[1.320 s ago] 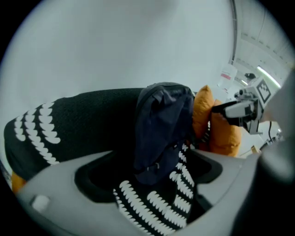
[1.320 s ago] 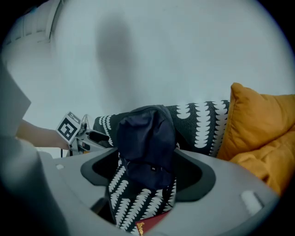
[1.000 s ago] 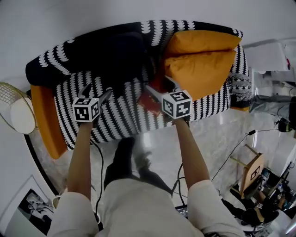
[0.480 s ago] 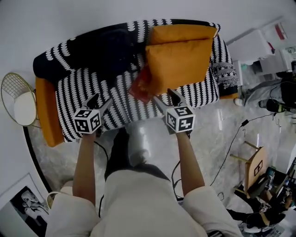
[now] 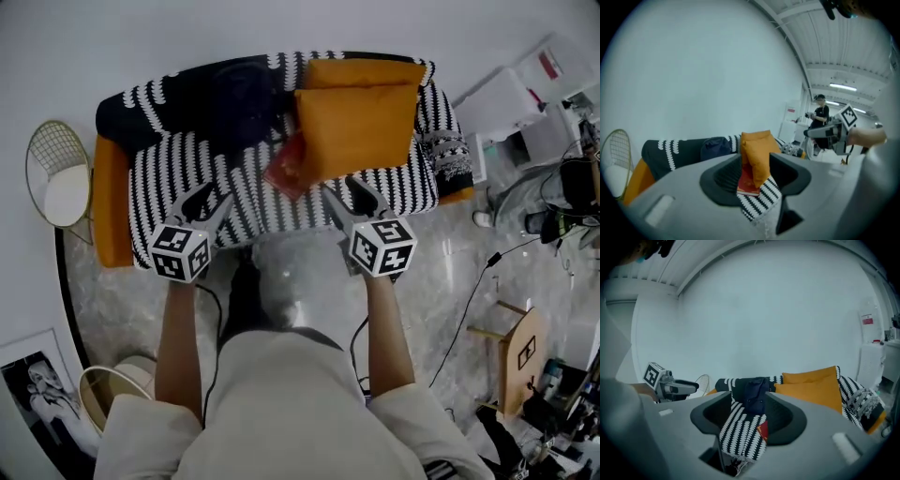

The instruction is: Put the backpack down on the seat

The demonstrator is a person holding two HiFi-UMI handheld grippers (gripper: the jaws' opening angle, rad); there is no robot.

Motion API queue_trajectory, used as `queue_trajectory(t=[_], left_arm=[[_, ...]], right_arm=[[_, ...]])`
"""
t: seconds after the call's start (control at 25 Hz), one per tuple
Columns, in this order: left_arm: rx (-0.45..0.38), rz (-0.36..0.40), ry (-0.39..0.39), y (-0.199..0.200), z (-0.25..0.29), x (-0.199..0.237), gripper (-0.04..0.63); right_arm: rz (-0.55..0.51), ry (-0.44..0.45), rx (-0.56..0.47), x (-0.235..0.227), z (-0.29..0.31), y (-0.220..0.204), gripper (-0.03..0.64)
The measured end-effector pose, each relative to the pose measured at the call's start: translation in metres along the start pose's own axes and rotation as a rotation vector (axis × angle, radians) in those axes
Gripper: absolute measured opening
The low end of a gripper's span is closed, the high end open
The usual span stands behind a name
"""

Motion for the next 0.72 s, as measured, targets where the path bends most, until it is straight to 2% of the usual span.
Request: queue_trajectory(t=[0.16, 0.36, 0.48, 0.6, 0.72], left_arm=[[-0.072, 0.047, -0.001, 0.024, -0.041, -0.038, 0.16], [-0.163, 0.142, 0.024, 0.051, -0.098, -0.078, 0.116], [-0.218, 0.154, 0.036, 0.067, -0.129, -0.094, 0.086], [-0.246, 0.174, 0.052, 0.08, -0.153, -0.108, 0.052], [-0.258, 0.227, 0.06, 0.088, -0.177, -0.123, 0.026]], right_arm=[[-0.022, 0.017, -0.059, 0.023, -0.042, 0.02, 0.21], [-0.142, 0.055, -0.087, 0.064, -0.089, 0.041, 0.178], [-0.187, 0.079, -0.107, 0.09, -0.113, 0.055, 0.153], [-0.202, 0.094, -0.132, 0.111, -0.135, 0.067, 0.127], [-0.215, 0.109, -0.169, 0.131, -0.157, 0.075, 0.097]])
Point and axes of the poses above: the fingertips, and each gripper's own axes: z forward along the fingers, x to its left, y out of its top, the point moved 3 cm from there along -z, backward along the fingers, and after that the axes turned 7 degrees about -x, right-handed, at the moved point
